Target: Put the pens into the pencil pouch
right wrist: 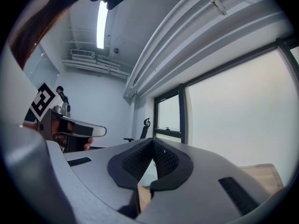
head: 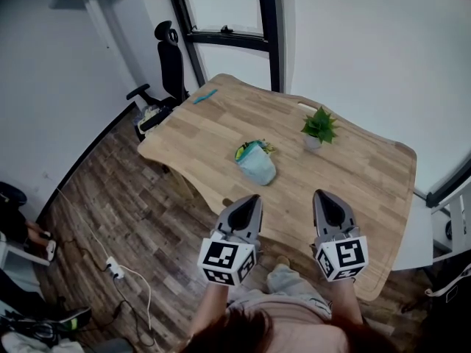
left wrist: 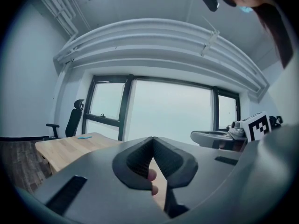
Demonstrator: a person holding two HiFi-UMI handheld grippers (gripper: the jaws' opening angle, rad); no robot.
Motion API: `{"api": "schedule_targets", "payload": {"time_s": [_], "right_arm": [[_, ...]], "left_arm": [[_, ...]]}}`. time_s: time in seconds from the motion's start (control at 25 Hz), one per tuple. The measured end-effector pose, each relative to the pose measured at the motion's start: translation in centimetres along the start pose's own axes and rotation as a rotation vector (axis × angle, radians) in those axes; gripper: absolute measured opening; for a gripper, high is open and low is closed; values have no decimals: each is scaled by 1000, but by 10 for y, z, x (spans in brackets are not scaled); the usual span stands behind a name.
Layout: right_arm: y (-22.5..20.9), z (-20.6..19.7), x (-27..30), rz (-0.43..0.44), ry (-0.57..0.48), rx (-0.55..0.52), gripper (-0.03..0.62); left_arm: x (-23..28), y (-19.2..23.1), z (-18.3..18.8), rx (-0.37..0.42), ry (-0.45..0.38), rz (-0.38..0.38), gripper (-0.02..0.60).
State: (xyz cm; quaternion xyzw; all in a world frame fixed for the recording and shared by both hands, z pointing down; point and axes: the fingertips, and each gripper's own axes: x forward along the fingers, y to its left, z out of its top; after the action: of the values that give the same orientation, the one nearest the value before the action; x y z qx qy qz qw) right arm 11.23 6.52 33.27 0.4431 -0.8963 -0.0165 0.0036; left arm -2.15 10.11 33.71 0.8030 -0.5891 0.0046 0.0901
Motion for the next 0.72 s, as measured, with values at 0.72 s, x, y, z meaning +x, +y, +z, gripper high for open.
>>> {"api": "schedule_targets", "payload": {"time_s": [0.72], "right_arm": [[1, 7, -16, -46, -28, 42, -2]], "left_arm": [[-16, -11, -14, 13, 59, -33, 2]]}}
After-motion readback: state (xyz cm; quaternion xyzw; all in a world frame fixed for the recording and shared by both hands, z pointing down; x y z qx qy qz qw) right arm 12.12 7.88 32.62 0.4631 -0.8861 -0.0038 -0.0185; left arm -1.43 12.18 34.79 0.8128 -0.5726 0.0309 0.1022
